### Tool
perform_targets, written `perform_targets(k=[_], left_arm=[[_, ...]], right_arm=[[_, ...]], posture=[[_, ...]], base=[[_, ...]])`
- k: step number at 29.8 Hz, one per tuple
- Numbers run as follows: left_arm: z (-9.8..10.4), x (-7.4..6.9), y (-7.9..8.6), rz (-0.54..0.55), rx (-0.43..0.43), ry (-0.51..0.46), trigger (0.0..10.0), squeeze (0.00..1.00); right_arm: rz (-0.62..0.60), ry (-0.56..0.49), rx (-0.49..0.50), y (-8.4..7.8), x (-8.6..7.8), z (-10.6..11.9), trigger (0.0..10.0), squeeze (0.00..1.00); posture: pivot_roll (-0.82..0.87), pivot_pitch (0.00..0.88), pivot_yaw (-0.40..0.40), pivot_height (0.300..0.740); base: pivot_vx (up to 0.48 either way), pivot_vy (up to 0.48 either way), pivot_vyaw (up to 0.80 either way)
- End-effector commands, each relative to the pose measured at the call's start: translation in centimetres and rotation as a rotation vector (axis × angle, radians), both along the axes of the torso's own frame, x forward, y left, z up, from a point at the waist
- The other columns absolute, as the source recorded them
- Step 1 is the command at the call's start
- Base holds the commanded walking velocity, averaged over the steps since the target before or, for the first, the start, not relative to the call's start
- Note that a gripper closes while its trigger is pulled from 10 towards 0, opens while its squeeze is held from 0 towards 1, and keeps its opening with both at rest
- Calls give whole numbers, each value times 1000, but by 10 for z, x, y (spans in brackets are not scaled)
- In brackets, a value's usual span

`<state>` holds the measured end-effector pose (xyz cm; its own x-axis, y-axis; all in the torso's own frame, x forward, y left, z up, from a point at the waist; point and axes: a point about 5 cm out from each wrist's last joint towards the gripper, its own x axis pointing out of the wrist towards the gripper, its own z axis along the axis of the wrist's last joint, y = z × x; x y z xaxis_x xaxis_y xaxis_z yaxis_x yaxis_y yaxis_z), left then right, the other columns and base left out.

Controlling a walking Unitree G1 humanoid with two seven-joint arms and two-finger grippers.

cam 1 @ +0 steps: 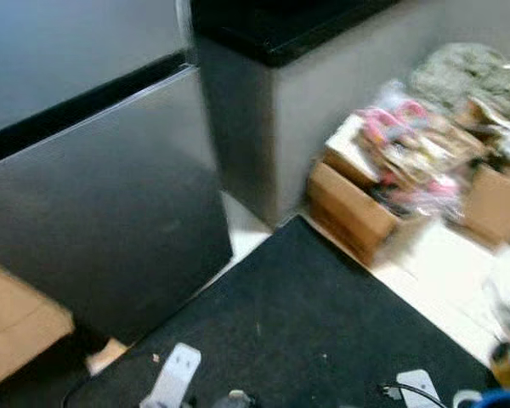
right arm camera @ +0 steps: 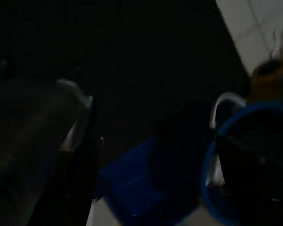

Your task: Restocking fridge

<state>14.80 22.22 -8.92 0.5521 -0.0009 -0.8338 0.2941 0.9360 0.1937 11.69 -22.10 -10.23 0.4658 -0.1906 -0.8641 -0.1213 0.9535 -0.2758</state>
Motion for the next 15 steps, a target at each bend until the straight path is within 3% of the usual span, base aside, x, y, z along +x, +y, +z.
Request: perform_targets(k=[1, 15], left_arm=[[-5, -12, -1, 5, 2, 49, 10000, 0], [-8, -23, 6, 44, 25, 87, 10000, 0]], right_arm=[[-2, 8, -6, -1, -6, -1, 10000, 0], [0, -2, -13, -3, -2, 0, 10000, 0]], posture=[[-71, 119, -15, 740], [-70, 111, -19, 740]], base=[[0, 0, 800], [0, 0, 800]])
